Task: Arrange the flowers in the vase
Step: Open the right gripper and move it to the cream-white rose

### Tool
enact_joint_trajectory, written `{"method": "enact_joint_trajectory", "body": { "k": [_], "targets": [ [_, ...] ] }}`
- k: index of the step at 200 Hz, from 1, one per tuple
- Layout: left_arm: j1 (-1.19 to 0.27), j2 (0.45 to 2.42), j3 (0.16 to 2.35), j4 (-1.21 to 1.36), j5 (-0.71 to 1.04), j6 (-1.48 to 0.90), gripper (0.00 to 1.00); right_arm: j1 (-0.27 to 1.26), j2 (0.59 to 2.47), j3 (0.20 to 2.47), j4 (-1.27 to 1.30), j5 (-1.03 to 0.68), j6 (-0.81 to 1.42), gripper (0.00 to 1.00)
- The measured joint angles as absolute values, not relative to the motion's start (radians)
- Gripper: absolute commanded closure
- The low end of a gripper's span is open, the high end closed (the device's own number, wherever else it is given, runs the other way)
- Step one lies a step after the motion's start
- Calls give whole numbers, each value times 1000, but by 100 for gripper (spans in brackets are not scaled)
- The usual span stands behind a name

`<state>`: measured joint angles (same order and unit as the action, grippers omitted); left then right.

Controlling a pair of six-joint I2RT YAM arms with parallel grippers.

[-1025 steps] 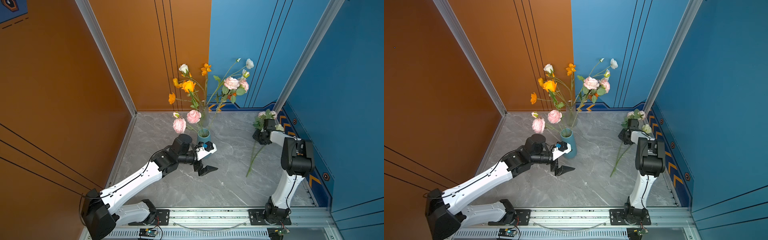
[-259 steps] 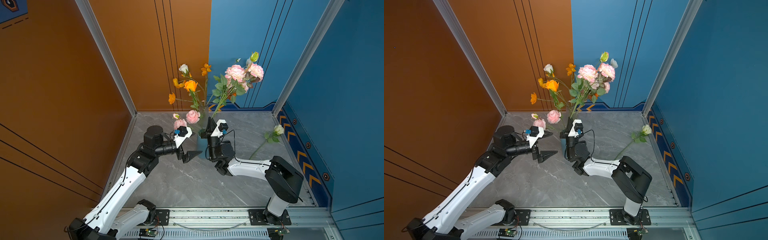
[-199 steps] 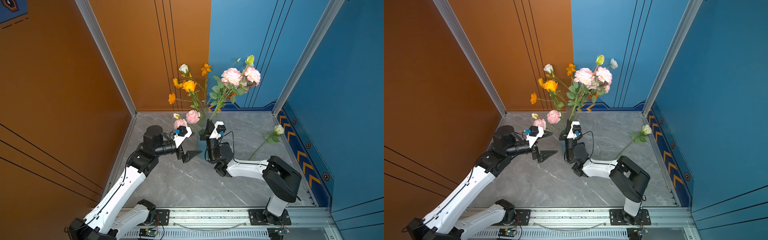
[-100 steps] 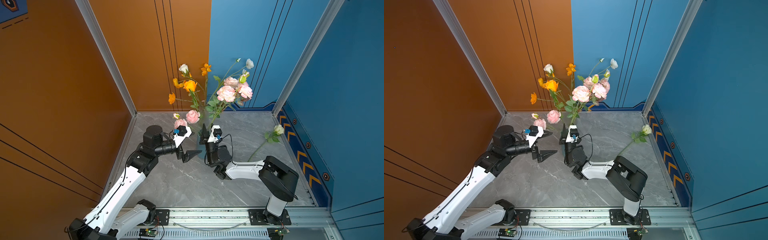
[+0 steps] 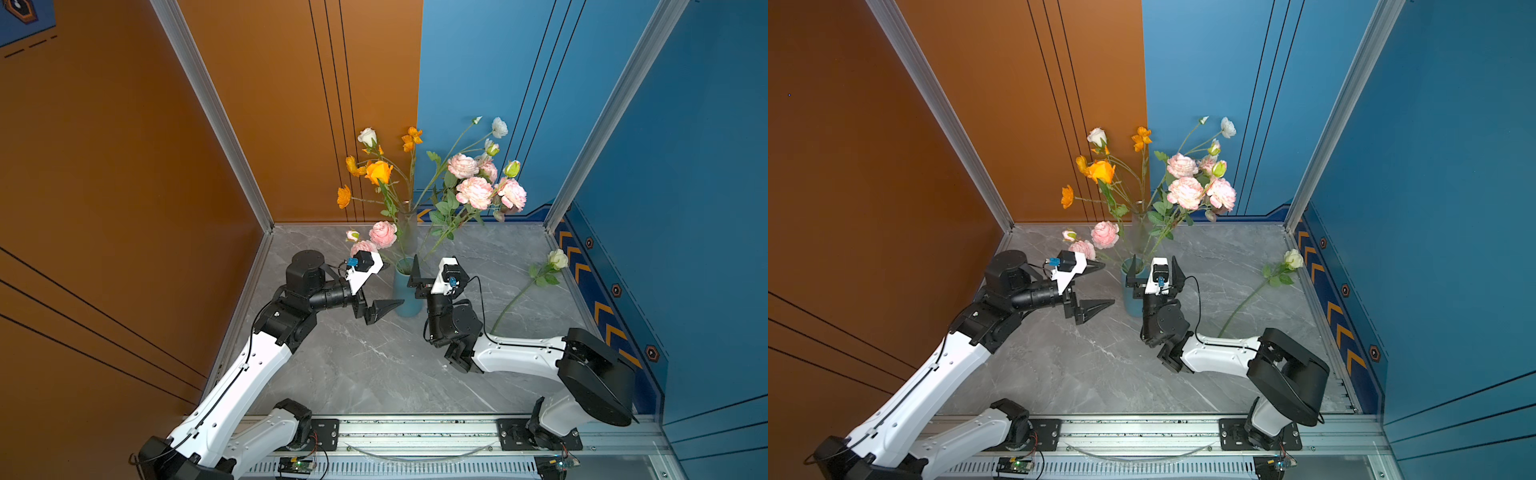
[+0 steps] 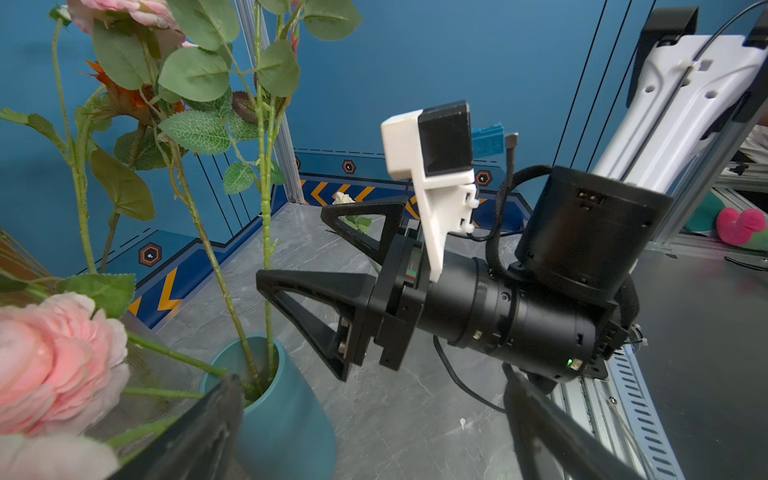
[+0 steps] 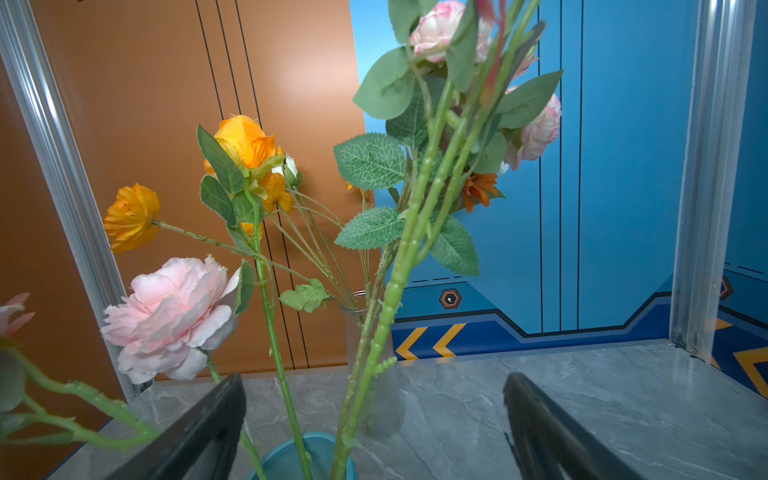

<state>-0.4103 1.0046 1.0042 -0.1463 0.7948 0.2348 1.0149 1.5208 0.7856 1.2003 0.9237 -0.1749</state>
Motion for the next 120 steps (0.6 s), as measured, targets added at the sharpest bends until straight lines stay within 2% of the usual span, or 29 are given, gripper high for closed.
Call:
{"method": "enact_joint_trajectory", "body": {
  "k": [40, 60, 88, 120],
  "targets": [
    [-411, 1007, 1004, -146, 795, 235, 2, 1007, 1313, 816, 715, 928, -14, 1],
    [-422, 1021, 1004, -145, 792, 234, 2, 952, 1195, 822, 423, 896, 128, 2],
    [-511, 1073, 1005, -146, 744, 226, 2, 768, 1059, 820, 65, 792, 329, 3],
    [-649, 1142, 1005, -155, 641, 233, 2, 469, 1001, 792, -181, 593, 480, 14]
  ]
}}
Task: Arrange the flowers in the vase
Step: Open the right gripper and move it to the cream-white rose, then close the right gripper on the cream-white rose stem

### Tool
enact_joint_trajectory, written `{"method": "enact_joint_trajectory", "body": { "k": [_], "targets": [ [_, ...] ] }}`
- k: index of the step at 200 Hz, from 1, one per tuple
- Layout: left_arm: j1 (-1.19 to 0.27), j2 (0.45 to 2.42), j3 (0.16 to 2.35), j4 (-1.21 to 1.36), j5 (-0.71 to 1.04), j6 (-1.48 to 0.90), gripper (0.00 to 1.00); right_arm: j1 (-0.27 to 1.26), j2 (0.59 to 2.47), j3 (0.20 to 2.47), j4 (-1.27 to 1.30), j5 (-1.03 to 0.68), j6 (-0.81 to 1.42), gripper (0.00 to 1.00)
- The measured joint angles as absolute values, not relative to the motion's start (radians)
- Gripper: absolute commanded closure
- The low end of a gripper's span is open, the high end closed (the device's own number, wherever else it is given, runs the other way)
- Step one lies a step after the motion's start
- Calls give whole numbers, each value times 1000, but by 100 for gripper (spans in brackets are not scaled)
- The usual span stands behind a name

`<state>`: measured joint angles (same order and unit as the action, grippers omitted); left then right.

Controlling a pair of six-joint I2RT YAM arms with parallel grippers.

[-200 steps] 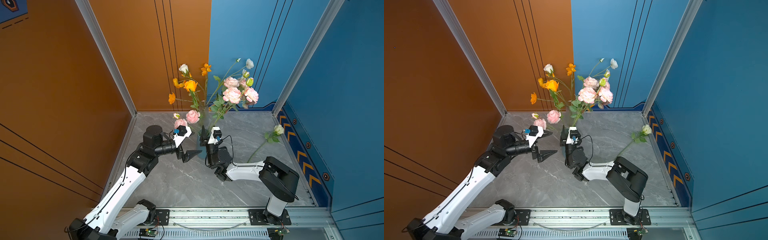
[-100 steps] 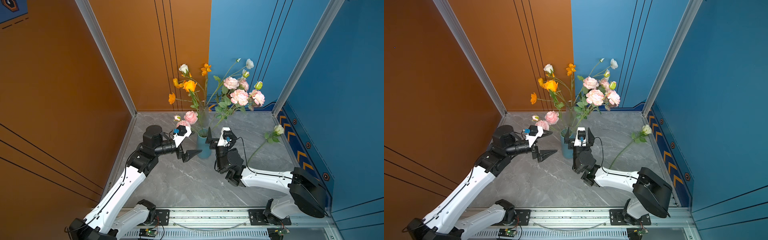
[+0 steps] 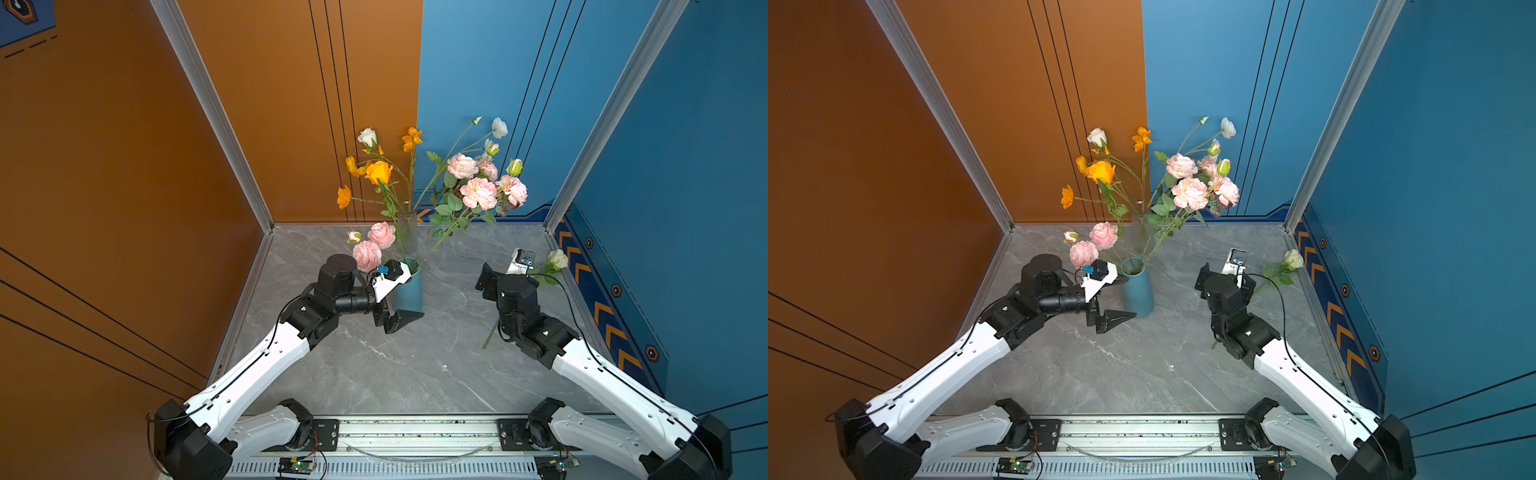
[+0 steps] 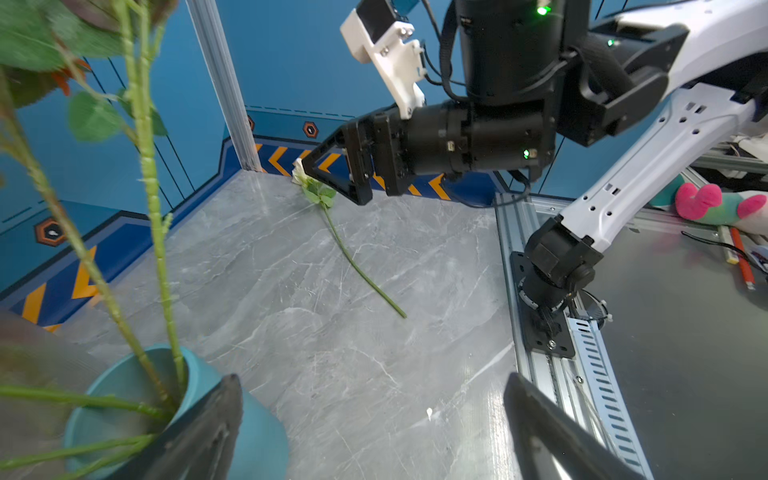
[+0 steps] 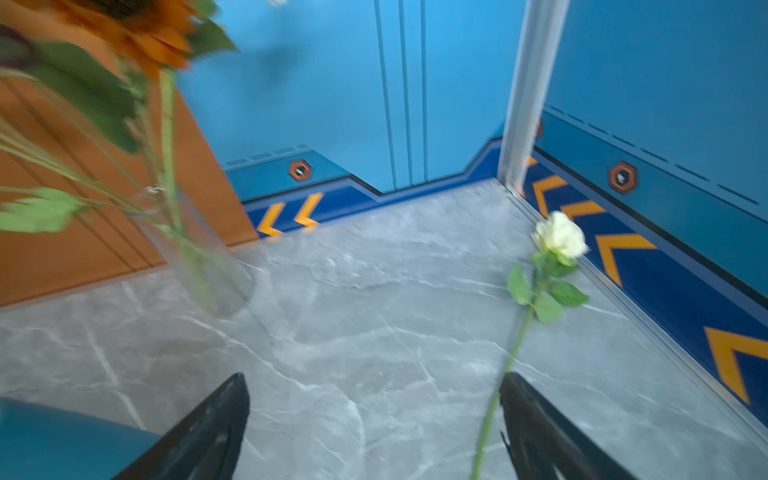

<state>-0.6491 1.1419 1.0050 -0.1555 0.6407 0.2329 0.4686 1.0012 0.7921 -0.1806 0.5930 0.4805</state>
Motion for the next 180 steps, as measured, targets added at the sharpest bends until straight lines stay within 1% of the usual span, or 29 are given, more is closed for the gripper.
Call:
{"method": "enact_joint_trajectory", "body": {
  "k": [16, 31, 46, 72, 104, 135, 162, 180],
  "targets": [
    [-719, 1188, 1022, -200, 563, 258, 2, 287, 1040, 791, -259, 451, 528, 15],
    [-779, 1236, 1048, -239, 481, 286, 2, 157, 1107, 795, -307, 334, 553, 16],
    [-831, 1274, 1066, -279, 402, 317, 2, 67, 1189, 800, -334, 236, 559, 17],
    [-892, 1314, 1082, -336, 305, 361, 2, -39, 1287, 804, -355, 129, 558, 17],
    [-920, 1321, 1083, -369, 249, 394, 2, -141, 1424, 853, -357, 36, 540, 13],
    [-924, 1320, 1083, -383, 233, 409, 2, -183, 1552, 892, -357, -1, 513, 12],
    [-924, 1316, 1083, -392, 231, 420, 2, -193, 1640, 936, -358, -29, 501, 13],
    [-924, 1314, 1086, -395, 231, 423, 2, -193, 1684, 971, -358, -42, 500, 17]
  ]
}}
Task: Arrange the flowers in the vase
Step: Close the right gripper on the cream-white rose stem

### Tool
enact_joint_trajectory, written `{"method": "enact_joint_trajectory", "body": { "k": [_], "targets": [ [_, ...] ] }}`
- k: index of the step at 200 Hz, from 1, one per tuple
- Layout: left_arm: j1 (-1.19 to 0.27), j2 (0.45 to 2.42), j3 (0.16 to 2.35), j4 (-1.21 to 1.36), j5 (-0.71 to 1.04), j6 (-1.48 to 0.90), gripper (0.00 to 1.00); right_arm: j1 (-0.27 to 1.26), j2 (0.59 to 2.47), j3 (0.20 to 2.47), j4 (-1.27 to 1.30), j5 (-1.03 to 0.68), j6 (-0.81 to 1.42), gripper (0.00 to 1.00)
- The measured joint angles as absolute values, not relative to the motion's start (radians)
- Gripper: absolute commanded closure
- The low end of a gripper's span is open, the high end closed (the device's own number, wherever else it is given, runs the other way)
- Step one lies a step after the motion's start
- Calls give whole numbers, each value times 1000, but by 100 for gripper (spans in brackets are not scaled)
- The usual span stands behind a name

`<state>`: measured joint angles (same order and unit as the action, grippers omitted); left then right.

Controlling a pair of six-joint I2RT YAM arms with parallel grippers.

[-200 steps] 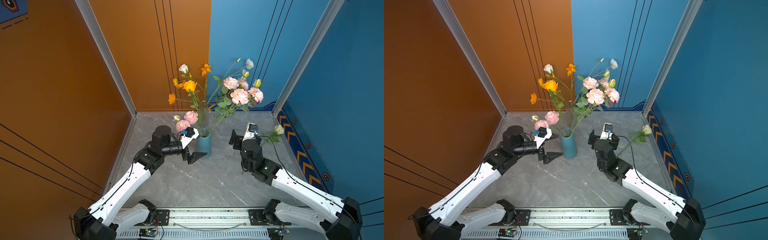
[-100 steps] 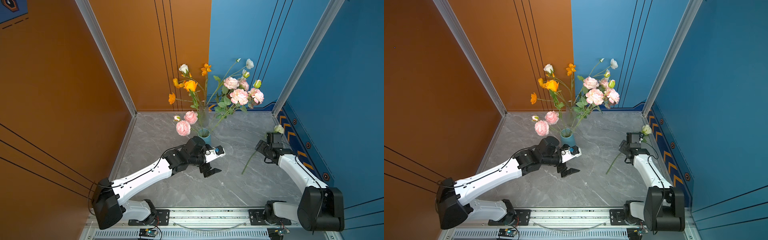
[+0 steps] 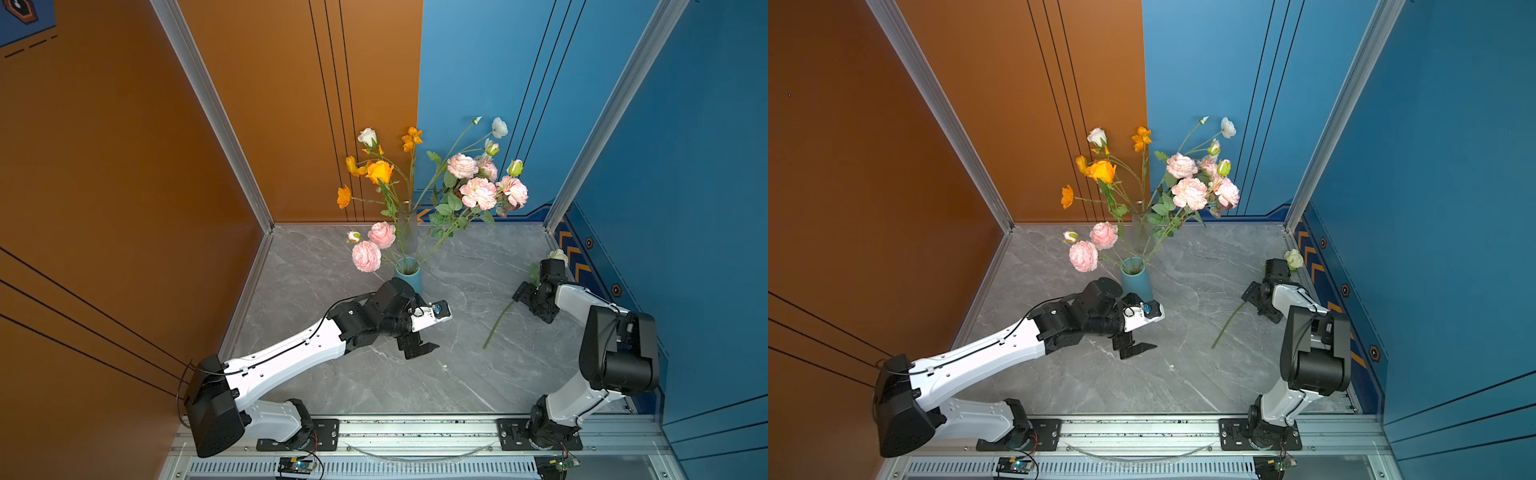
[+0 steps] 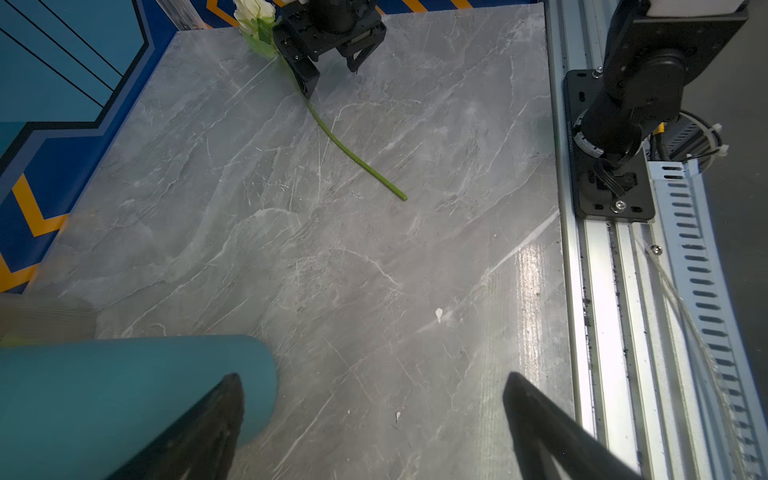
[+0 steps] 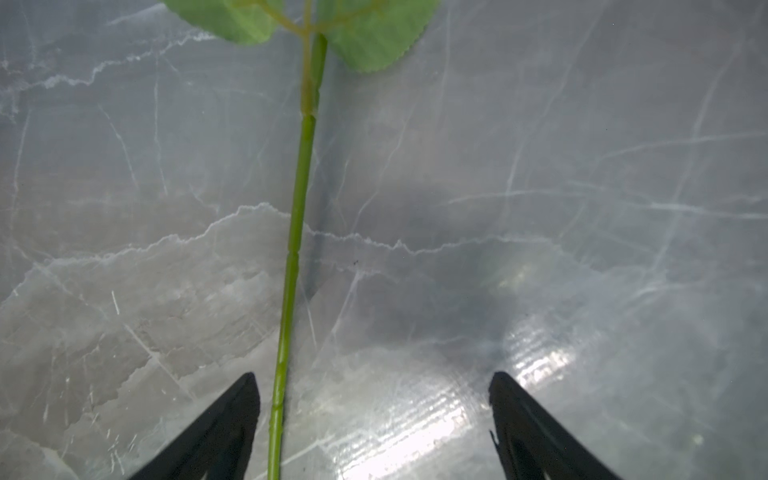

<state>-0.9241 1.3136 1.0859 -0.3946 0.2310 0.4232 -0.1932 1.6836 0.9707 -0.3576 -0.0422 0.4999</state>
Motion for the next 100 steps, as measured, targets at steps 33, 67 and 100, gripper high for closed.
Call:
{"method": "enact_joint_trajectory", "body": {
  "k": [33, 67, 100],
  "targets": [
    [-924, 1313, 1090, -400, 231, 424, 2, -193, 1729, 1006, -356, -58, 498, 22],
    [-924, 1313, 1096, -416, 232, 428, 2, -192, 1748, 1014, -346, -58, 500, 28],
    [-924, 1313, 1096, -419, 232, 430, 2, -190, 1792, 1057, -333, -60, 503, 34]
  ]
}}
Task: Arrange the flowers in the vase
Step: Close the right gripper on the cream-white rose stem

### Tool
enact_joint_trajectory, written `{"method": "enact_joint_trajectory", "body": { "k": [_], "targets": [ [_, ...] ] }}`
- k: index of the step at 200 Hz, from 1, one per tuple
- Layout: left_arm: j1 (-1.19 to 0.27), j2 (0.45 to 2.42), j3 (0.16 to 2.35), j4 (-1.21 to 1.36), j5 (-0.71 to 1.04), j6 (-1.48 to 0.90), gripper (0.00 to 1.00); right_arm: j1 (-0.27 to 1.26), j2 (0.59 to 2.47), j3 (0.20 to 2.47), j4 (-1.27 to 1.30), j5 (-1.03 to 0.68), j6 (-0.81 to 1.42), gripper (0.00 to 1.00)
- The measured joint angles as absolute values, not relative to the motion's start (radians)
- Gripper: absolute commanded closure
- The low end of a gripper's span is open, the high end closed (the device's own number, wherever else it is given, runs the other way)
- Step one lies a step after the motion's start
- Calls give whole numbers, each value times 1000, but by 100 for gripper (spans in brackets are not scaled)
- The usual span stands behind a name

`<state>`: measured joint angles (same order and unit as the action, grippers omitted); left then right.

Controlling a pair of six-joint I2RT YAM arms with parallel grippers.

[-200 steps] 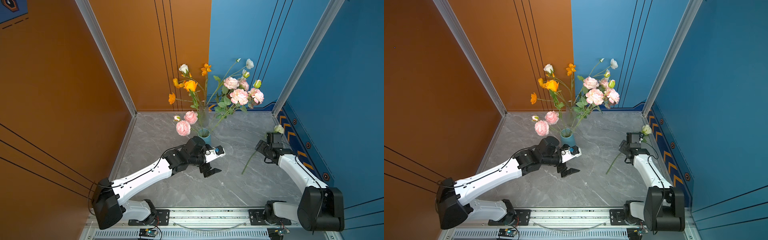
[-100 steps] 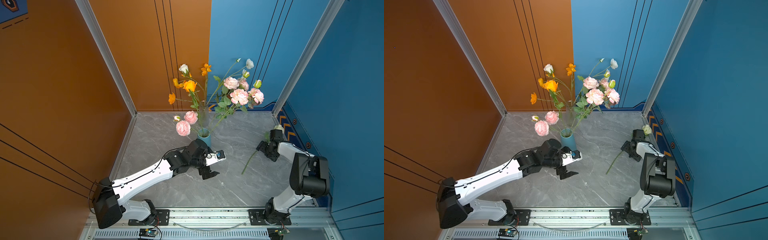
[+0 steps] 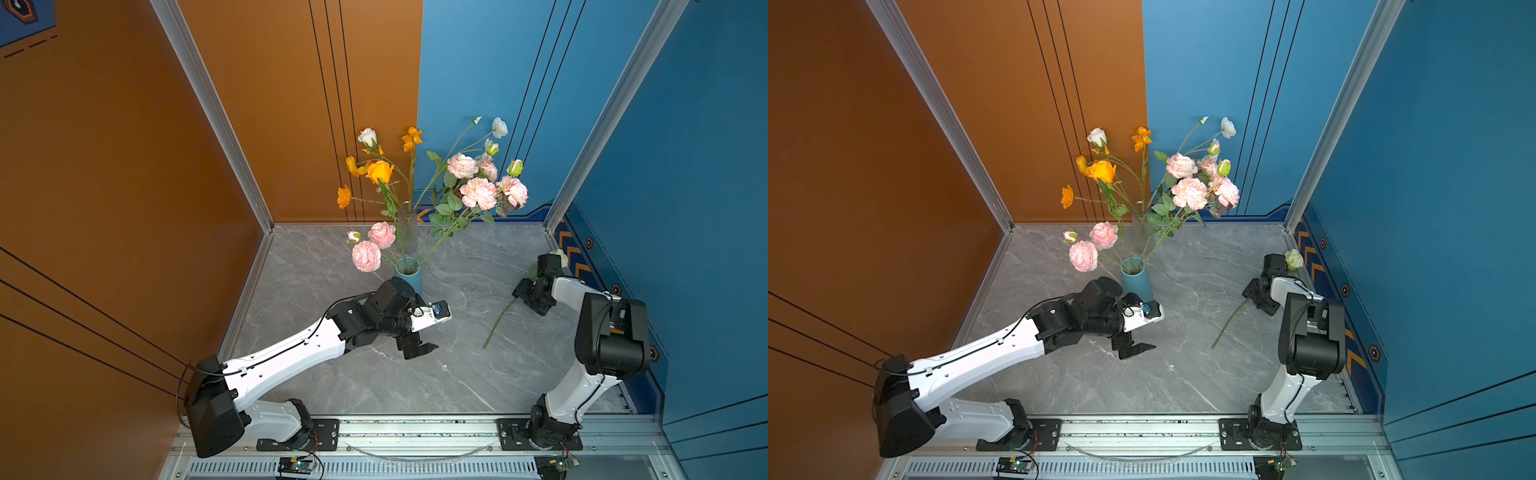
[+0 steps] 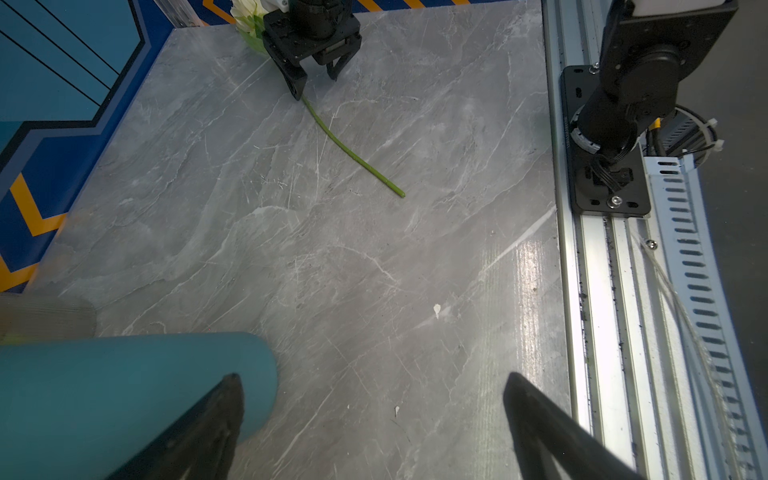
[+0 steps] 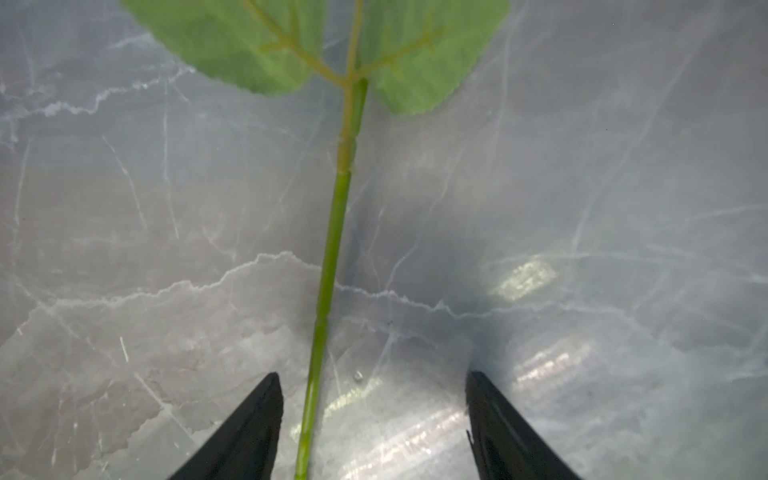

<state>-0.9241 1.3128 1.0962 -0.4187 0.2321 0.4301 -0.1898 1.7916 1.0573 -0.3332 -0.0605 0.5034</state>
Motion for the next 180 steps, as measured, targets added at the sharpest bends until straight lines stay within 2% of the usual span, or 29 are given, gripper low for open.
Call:
{"method": "enact_joint_trajectory", "body": {
  "k": [31, 65, 121, 172, 180],
  "targets": [
    [-924, 1313, 1096, -421, 232, 430, 2, -189, 1839, 1108, -321, -61, 506, 38],
    [-924, 1313, 1101, -429, 233, 430, 2, -189, 1881, 1156, -315, -72, 518, 54],
    [-924, 1317, 1109, -440, 236, 430, 2, -167, 1899, 1172, -304, -98, 535, 70],
    [-925, 1317, 1109, -443, 236, 430, 2, -151, 1899, 1160, -303, -125, 553, 98],
    [-925, 1317, 1109, -443, 236, 430, 2, -151, 1899, 1159, -301, -131, 556, 100]
  ]
}}
